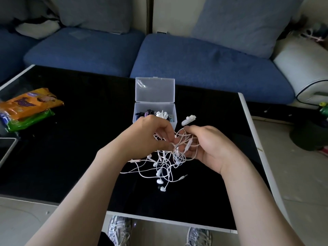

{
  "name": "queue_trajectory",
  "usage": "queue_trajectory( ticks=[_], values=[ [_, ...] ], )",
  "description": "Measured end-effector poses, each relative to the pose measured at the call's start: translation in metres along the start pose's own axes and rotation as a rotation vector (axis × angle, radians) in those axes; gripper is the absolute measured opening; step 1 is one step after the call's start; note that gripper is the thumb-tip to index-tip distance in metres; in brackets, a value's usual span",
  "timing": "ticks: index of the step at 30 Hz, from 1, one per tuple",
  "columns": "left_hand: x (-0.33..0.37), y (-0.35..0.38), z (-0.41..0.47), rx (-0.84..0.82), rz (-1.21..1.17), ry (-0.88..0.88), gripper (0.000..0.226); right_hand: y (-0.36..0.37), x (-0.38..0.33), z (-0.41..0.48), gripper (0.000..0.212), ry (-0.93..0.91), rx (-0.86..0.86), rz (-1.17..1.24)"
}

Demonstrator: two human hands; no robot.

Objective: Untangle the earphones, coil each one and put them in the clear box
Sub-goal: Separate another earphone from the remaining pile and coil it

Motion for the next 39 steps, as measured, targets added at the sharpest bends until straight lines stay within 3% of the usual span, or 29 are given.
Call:
queue_trajectory(
  ticks=[3,8,17,22,25,28,34,39],
  values=[
    [-0.006,-0.002,0.001,0.038,0.054,-0.01,0.012,0.0,0.0,-0.001,0.026,0.033,0.004,0.006],
    [-0.008,-0.008,0.005,0.269,0.042,-0.022,0.004,-0.005,0.003,0.001,0.025,0.09,0.046,-0.118],
    [-0.007,-0.016,0.006,0.359,-0.391,-0.152,0.018,-0.009,0.005,0.005,0.035,0.047,0.165,-0.422],
    [-0.006,-0.017,0.007,0.376,-0.512,-0.17,0.019,-0.009,0.006,0.003,0.059,0.002,0.17,-0.603],
    [-0.008,-0.02,0.008,0.482,-0.614,-0.196,0.018,-0.005,0.006,0.002,0.067,0.036,0.102,-0.554],
    [-0.012,-0.02,0.008,0.57,-0.666,-0.219,0.017,-0.006,0.004,0.006,0.059,0.047,0.09,-0.424],
    [-0.013,-0.019,0.01,0.672,-0.66,-0.199,0.011,-0.015,0.017,0.014,0.04,-0.061,0.189,-0.726],
    [-0.018,-0.017,0.009,0.69,-0.525,-0.166,0.009,-0.017,0.016,0.01,0.039,-0.099,0.291,-0.796]
  ],
)
Point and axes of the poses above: each hand's wrist, its own z-axis towards the middle knuckle, its own y-axis out of the palm, x = y × z, the point moved 3 cm from there along z, towards the middle knuckle, and after that the axes turned 1 degree about z, right-handed, at the moved point
